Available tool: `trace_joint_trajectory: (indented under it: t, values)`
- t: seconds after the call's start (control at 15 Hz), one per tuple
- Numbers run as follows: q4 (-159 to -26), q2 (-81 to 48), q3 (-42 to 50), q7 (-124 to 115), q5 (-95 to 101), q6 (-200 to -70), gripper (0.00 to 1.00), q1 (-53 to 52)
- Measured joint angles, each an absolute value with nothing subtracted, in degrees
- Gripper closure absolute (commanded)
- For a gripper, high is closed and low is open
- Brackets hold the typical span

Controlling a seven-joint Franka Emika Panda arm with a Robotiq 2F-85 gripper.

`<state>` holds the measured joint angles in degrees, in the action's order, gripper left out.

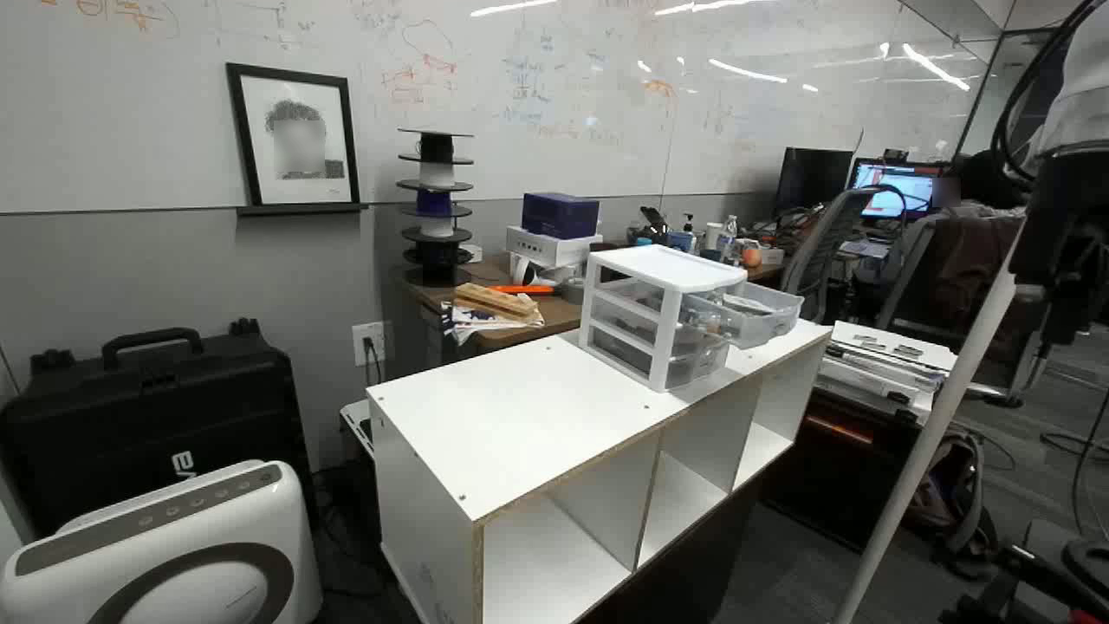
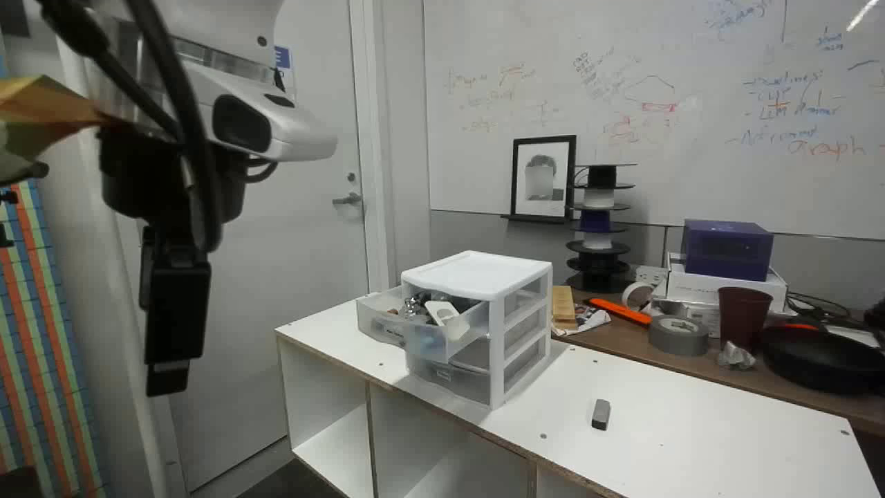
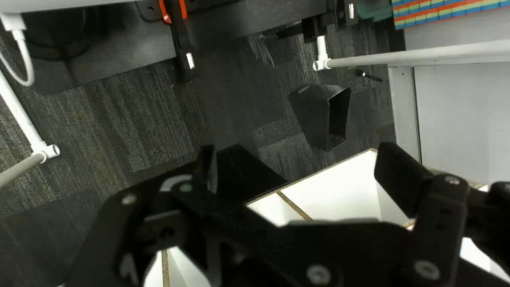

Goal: Pick up the object from the table and put it in the open drawer and close it

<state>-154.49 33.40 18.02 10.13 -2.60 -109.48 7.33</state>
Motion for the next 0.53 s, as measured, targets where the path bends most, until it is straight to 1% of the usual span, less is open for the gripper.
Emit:
trace_joint_trajectory:
  t: [0.53]
  values:
    - [-154.0, 33.5, 18.0, 10.1, -2.6, -109.5, 0.00, 7.3]
